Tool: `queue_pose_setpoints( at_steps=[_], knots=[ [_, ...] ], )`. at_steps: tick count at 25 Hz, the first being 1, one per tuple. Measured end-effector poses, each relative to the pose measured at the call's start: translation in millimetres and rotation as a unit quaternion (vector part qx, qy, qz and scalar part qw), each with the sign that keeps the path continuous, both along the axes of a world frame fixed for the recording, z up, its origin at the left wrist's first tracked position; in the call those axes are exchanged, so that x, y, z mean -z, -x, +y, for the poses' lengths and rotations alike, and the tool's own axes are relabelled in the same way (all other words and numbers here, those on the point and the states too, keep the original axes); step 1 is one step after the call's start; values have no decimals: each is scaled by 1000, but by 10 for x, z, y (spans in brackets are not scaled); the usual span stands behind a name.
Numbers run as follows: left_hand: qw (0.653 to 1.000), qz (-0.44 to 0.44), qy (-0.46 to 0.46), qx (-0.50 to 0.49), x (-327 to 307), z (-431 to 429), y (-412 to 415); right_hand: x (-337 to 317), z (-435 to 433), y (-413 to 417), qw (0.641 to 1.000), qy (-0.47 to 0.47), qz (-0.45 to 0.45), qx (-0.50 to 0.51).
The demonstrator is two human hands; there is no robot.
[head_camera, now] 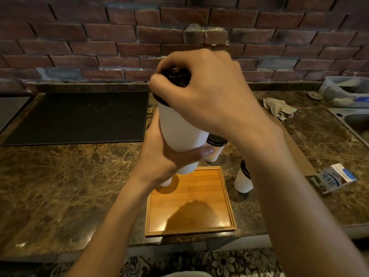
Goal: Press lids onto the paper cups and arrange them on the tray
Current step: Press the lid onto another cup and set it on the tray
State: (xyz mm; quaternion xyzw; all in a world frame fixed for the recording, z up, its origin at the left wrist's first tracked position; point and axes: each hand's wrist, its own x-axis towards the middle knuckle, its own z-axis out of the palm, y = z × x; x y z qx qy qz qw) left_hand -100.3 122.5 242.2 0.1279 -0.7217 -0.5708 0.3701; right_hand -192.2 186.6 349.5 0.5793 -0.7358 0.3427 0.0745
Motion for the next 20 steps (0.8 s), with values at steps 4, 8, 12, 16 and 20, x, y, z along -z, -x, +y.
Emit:
queue_pose_setpoints(
  at_steps=[4,8,12,16,20],
  knots=[
    [987,-62,-56,139,4,-138,-57,-120,84,241,964,-20,-100,-247],
    [992,-53,-37,113,8,-119,-35,-128,73,246,980,-85,-66,-168],
    [1000,-11,-3,2,-4,8,60,-8,-44,90,998,-50,-7,38],
    [992,-32,-26,118,-42,-105,-18,-121,52,208,980,-12,-81,-179],
    [986,-86,-29,143,-28,-106,-39,-101,78,357,951,-43,-99,-288]
  ],
)
